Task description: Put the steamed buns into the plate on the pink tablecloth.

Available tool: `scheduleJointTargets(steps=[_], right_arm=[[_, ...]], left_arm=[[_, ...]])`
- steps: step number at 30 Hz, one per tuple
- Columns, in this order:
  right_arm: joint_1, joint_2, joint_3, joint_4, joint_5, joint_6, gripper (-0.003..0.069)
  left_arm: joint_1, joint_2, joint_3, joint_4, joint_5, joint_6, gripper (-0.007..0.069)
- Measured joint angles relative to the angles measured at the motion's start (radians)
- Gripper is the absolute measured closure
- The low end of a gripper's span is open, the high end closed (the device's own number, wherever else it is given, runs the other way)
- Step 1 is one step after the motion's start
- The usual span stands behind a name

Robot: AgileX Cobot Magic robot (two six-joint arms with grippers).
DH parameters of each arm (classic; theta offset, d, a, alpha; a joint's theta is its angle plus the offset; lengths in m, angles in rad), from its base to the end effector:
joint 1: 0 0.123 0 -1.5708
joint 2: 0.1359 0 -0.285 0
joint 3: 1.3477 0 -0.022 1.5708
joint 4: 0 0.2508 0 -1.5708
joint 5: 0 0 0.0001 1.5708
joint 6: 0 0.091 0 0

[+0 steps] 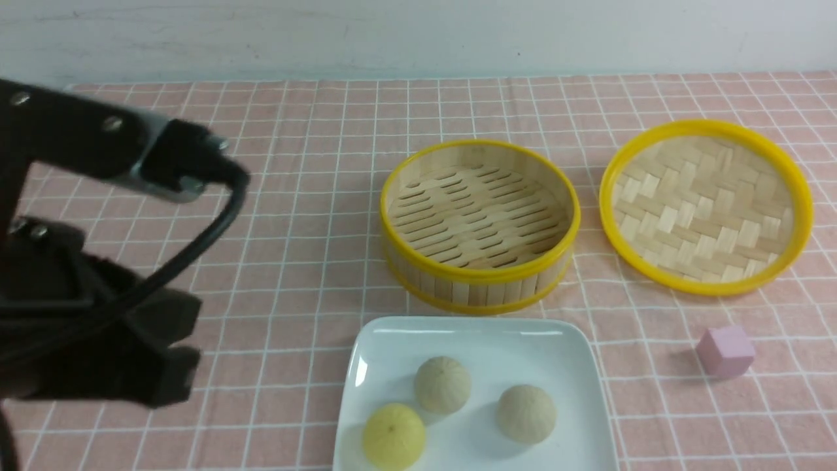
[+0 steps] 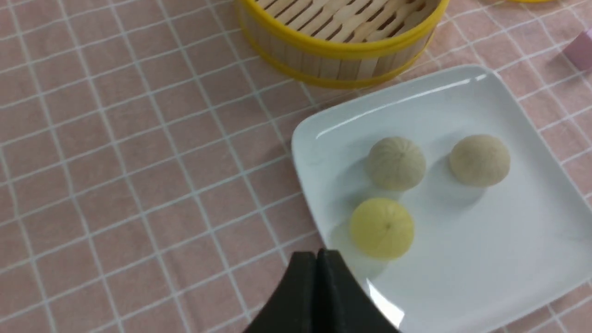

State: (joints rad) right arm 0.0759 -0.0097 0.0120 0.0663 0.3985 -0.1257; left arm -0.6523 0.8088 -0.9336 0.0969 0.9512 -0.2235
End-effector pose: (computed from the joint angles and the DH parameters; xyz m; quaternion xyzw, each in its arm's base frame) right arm 0.0515 0.0063 0.1740 -0.0643 0.8060 0.0137 0.5882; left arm 0.1161 -0.0797 0.3672 0.2040 0.8907 -0.1281 0.3855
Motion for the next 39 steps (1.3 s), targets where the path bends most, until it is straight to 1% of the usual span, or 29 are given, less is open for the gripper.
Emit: scheduleJointTargets(steps=[2, 7, 11, 16, 19, 20, 22, 23, 24, 29, 33, 39], right_arm=[[0.000, 0.000, 0.000, -0.001, 0.000, 0.000, 0.0610], [0.000, 0.000, 0.000, -0.001, -0.005, 0.010, 0.0603], [0.000, 0.000, 0.000, 0.000, -0.012, 0.047, 0.0596], [0.000, 0.000, 0.000, 0.000, -0.007, 0.052, 0.0587], [0.000, 0.000, 0.000, 0.000, -0.007, 0.052, 0.0582], [0.000, 0.000, 0.000, 0.000, -0.007, 0.052, 0.0582], [0.000, 0.000, 0.000, 0.000, -0.007, 0.052, 0.0578], [0.000, 0.000, 0.000, 0.000, -0.007, 0.052, 0.0577], [0.000, 0.000, 0.000, 0.000, -0.007, 0.052, 0.0573], [0.000, 0.000, 0.000, 0.000, -0.007, 0.052, 0.0566], [0.000, 0.000, 0.000, 0.000, -0.007, 0.052, 0.0563], [0.000, 0.000, 0.000, 0.000, -0.007, 0.052, 0.0552]], left_arm=[[0.000, -0.085, 0.045, 0.003, 0.043, 0.000, 0.0623], [0.000, -0.205, 0.133, 0.007, 0.069, -0.004, 0.0623], [0.000, -0.305, 0.217, 0.007, 0.074, -0.063, 0.0623], [0.000, -0.388, 0.317, 0.003, 0.045, -0.123, 0.0623], [0.000, -0.431, 0.406, -0.013, -0.072, -0.164, 0.0623], [0.000, -0.432, 0.410, -0.012, -0.081, -0.170, 0.0623], [0.000, -0.436, 0.447, -0.012, -0.213, -0.211, 0.0623], [0.000, -0.436, 0.452, -0.012, -0.237, -0.220, 0.0623], [0.000, -0.436, 0.472, -0.014, -0.347, -0.260, 0.0622], [0.000, -0.436, 0.490, -0.015, -0.585, -0.330, 0.0616], [0.000, -0.437, 0.492, -0.015, -0.668, -0.340, 0.0612], [0.000, -0.437, 0.492, -0.015, -0.686, -0.343, 0.0607]])
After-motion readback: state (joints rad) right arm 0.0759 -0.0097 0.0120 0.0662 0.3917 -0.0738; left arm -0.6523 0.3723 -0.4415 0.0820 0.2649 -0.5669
